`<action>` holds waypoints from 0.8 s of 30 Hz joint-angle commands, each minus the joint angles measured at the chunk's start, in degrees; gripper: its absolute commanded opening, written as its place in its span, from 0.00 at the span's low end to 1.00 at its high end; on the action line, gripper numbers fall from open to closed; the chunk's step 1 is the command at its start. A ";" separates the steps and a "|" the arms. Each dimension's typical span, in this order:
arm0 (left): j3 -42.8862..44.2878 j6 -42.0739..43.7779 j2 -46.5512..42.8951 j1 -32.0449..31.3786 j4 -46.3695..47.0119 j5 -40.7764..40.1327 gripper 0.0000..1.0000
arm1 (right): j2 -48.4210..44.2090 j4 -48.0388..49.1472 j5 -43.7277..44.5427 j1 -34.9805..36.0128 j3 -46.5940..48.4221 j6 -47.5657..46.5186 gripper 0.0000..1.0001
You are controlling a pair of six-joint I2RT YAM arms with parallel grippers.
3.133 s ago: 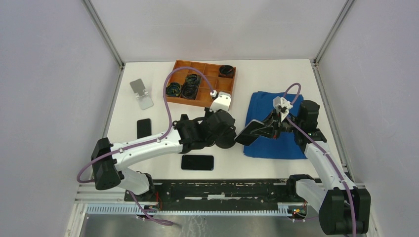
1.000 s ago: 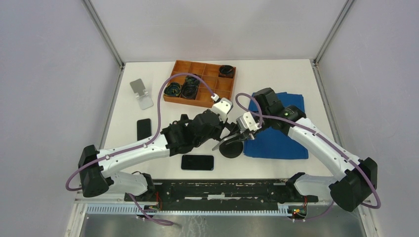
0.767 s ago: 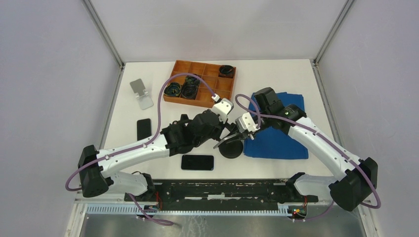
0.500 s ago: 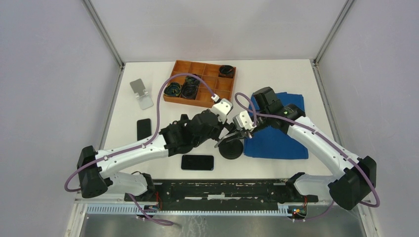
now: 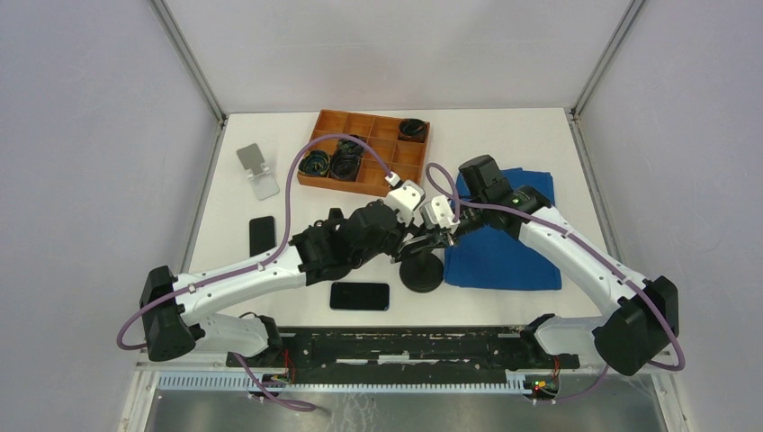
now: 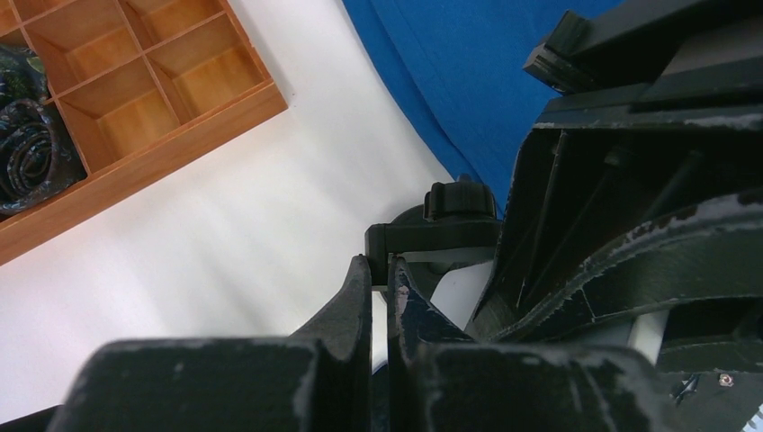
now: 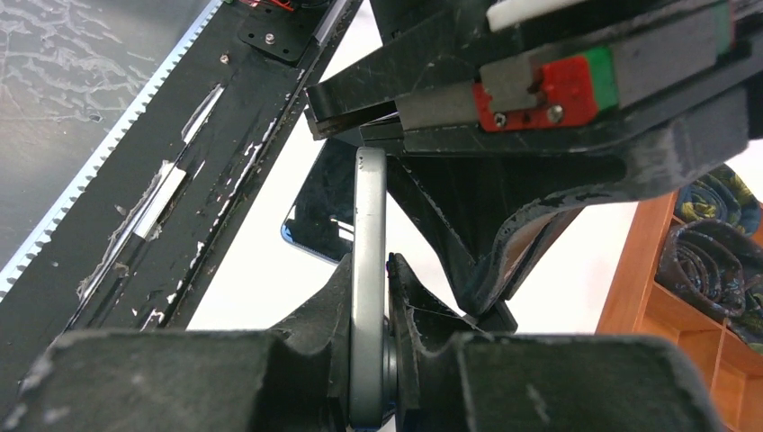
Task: Place the phone on the phone stand
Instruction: Install the phone on the phone stand.
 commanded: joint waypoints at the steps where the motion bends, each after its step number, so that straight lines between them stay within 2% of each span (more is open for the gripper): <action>1: 1.30 0.92 -1.76 -0.32 2.24 -0.46 0.02 | -2.79 6.07 0.47 -0.55 1.05 3.27 0.00; 9: 2.53 1.95 -0.79 -0.36 1.05 -5.53 0.02 | -6.47 17.38 4.82 -2.99 -4.05 18.37 0.00; 24: 5.44 4.56 3.08 -0.33 -0.27 -11.01 0.02 | -3.76 20.81 16.84 -6.37 -5.56 27.20 0.00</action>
